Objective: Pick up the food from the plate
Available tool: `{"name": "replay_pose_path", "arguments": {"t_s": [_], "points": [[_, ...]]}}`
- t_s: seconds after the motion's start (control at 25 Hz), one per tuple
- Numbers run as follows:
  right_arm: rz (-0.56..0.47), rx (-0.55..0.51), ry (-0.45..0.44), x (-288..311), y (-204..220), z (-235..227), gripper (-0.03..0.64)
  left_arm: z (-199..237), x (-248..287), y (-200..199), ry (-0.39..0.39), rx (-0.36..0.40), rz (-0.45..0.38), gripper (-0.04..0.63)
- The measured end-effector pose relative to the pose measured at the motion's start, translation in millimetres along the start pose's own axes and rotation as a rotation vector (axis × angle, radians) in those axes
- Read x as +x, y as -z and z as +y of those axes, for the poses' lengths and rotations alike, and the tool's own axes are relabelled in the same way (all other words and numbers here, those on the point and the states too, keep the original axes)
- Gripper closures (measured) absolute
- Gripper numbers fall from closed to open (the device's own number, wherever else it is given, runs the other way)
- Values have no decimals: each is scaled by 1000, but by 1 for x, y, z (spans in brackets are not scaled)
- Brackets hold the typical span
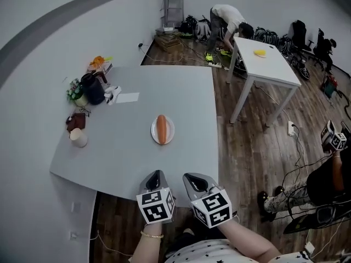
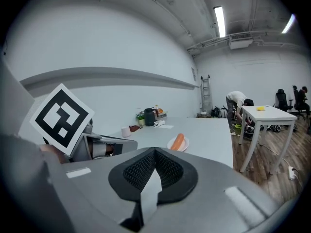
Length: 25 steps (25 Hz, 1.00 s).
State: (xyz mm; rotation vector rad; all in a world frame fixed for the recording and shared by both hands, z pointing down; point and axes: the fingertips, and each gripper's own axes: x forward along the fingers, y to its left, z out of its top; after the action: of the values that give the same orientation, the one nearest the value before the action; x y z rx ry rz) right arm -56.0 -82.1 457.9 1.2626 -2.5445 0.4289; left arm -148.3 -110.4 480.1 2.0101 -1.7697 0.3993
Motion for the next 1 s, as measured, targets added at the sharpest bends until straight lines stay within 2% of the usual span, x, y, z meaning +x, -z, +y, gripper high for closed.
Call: {"name": "replay_pose_path", "arguments": {"t_s": [0.16,0.36,0.48,0.64,0.8,1.0], "points": [[26,4,-19,35,-8,-20,618,7,55,-15,16,4,57,585],[60,8,-51,76,-12,-46,617,6,140,-31,93,-7,178,426],[95,17,-70,97,-9,-59,618,16,196,-32,86,2,259,353],[141,50,-87,116,0,-72,617,33,256,-28,22,129,365,347],[171,57,-88,125,8,-87,618,37,302,-16,11,153,471,345],[188,67,-83,126,15,-104,618,45,327,-7,-43,204,545,360]]}}
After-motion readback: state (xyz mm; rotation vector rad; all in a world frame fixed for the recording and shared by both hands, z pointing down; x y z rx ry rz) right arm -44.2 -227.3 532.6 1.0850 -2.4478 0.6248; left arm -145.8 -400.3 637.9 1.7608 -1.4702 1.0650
